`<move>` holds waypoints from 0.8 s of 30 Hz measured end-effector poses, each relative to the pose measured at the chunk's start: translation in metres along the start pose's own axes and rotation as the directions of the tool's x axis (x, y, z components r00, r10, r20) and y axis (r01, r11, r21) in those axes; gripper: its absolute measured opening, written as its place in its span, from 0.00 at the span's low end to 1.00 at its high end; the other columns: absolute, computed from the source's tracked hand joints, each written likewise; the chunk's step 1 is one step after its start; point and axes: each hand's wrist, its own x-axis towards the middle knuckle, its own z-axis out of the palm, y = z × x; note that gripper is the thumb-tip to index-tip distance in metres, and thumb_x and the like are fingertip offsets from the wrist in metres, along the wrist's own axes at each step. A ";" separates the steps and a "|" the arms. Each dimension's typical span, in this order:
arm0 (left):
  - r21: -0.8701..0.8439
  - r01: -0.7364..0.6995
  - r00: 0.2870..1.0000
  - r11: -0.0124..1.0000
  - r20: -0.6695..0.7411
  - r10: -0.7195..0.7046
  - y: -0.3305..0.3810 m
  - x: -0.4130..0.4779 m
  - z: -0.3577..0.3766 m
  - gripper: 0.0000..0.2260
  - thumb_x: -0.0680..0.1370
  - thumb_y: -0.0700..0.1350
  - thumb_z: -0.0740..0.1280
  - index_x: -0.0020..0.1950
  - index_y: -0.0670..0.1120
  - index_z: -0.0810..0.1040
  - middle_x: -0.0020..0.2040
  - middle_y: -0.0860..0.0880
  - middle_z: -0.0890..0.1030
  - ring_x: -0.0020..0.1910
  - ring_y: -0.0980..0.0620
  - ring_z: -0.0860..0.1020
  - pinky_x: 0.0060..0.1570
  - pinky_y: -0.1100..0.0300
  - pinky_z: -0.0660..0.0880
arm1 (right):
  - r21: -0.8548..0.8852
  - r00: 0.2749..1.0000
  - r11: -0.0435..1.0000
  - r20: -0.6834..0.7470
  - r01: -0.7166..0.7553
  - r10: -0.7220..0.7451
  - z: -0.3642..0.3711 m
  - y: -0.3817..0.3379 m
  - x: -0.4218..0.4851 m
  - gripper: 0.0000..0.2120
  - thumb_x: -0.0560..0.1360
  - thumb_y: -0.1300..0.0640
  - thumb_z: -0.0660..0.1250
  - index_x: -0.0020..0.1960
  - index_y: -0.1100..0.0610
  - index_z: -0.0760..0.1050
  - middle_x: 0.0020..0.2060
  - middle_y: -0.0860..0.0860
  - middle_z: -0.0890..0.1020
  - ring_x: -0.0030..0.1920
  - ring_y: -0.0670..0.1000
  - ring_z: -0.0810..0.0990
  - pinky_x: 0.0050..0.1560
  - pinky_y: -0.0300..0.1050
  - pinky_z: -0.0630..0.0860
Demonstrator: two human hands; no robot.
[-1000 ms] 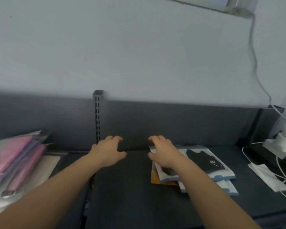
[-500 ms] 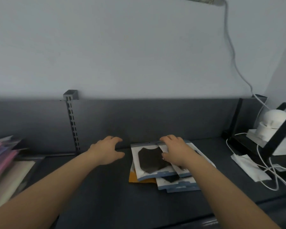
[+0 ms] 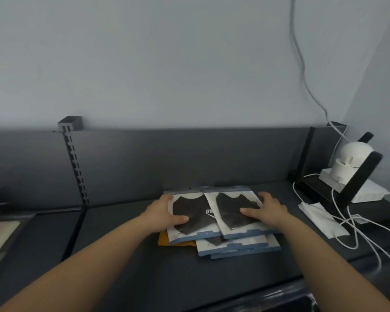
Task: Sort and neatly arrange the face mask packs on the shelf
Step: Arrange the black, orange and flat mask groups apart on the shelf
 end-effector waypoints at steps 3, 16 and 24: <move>-0.189 0.015 0.998 0.982 -0.057 -0.027 -0.001 0.002 0.001 0.43 0.69 0.51 0.79 0.77 0.49 0.59 0.64 0.48 0.75 0.58 0.50 0.75 0.50 0.60 0.75 | 0.356 1.000 0.934 0.028 -0.018 0.009 -0.005 0.003 -0.001 0.50 0.67 0.49 0.80 0.79 0.56 0.56 0.72 0.56 0.69 0.69 0.57 0.72 0.63 0.46 0.69; -0.790 0.144 0.989 0.596 0.102 -0.104 -0.041 -0.011 -0.049 0.16 0.77 0.33 0.63 0.63 0.38 0.79 0.56 0.37 0.84 0.56 0.38 0.81 0.54 0.45 0.78 | 0.907 0.984 0.422 0.088 -0.016 -0.152 -0.003 0.003 -0.010 0.12 0.77 0.64 0.68 0.60 0.63 0.78 0.52 0.61 0.86 0.52 0.60 0.85 0.52 0.52 0.79; -0.781 0.057 0.998 0.622 0.064 -0.011 -0.020 -0.026 -0.014 0.14 0.76 0.36 0.70 0.60 0.45 0.78 0.51 0.44 0.87 0.50 0.43 0.85 0.46 0.52 0.81 | 0.196 0.931 0.925 0.109 0.325 -0.349 0.043 -0.064 -0.039 0.19 0.79 0.40 0.62 0.61 0.52 0.76 0.55 0.49 0.83 0.54 0.51 0.81 0.59 0.53 0.78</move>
